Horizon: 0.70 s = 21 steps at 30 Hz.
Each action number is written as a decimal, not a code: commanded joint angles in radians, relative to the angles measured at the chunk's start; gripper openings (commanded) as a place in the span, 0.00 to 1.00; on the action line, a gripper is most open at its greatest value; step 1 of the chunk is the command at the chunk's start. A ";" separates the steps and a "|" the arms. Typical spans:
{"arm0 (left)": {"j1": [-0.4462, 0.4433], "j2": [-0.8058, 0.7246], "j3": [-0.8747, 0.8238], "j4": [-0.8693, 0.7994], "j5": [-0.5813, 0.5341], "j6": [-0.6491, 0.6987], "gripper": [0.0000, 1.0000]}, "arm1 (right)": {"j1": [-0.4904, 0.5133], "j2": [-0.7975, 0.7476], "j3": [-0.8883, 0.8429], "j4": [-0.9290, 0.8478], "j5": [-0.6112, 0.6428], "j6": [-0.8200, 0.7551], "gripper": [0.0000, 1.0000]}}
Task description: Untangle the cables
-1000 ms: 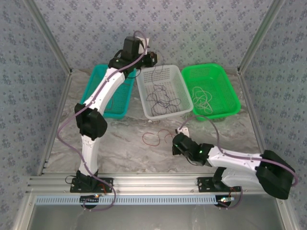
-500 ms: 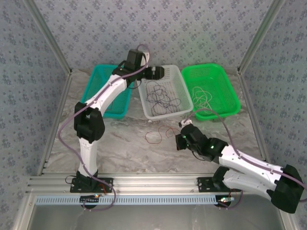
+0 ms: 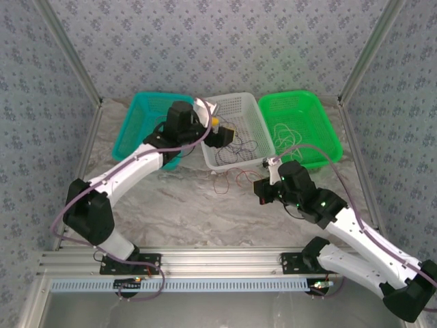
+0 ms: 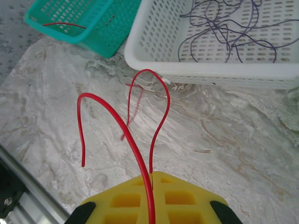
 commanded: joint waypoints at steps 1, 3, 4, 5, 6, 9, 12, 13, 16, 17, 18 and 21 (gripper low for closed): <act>-0.034 -0.054 -0.091 0.071 0.043 0.008 0.87 | -0.015 -0.010 0.043 -0.033 -0.064 -0.043 0.00; -0.041 -0.084 -0.145 0.097 0.055 -0.004 0.87 | -0.033 -0.011 0.056 -0.021 -0.096 -0.045 0.00; -0.045 -0.101 -0.168 0.102 0.057 -0.004 0.87 | -0.042 -0.011 0.062 -0.020 -0.112 -0.046 0.00; -0.047 -0.120 -0.197 0.111 0.056 -0.005 0.86 | -0.053 -0.010 0.072 -0.019 -0.126 -0.050 0.00; -0.051 -0.140 -0.226 0.123 0.056 -0.003 0.86 | -0.065 -0.011 0.080 -0.023 -0.141 -0.054 0.00; -0.053 -0.204 -0.302 0.152 0.040 -0.004 0.86 | -0.099 -0.009 0.111 -0.039 -0.182 -0.070 0.00; -0.056 -0.253 -0.344 0.159 0.007 -0.016 0.86 | -0.122 0.000 0.134 -0.055 -0.201 -0.090 0.00; -0.055 -0.263 -0.353 0.159 0.005 -0.018 0.86 | -0.124 0.003 0.138 -0.058 -0.210 -0.094 0.00; -0.057 -0.286 -0.383 0.161 0.000 -0.024 0.86 | -0.127 0.009 0.152 -0.060 -0.217 -0.100 0.00; -0.057 -0.291 -0.396 0.163 0.001 -0.020 0.86 | -0.128 0.013 0.156 -0.062 -0.217 -0.102 0.00; -0.057 -0.294 -0.405 0.161 -0.002 -0.015 0.86 | -0.131 0.013 0.158 -0.062 -0.219 -0.103 0.00; -0.057 -0.295 -0.424 0.138 -0.026 -0.012 0.86 | -0.134 0.016 0.165 -0.056 -0.226 -0.101 0.00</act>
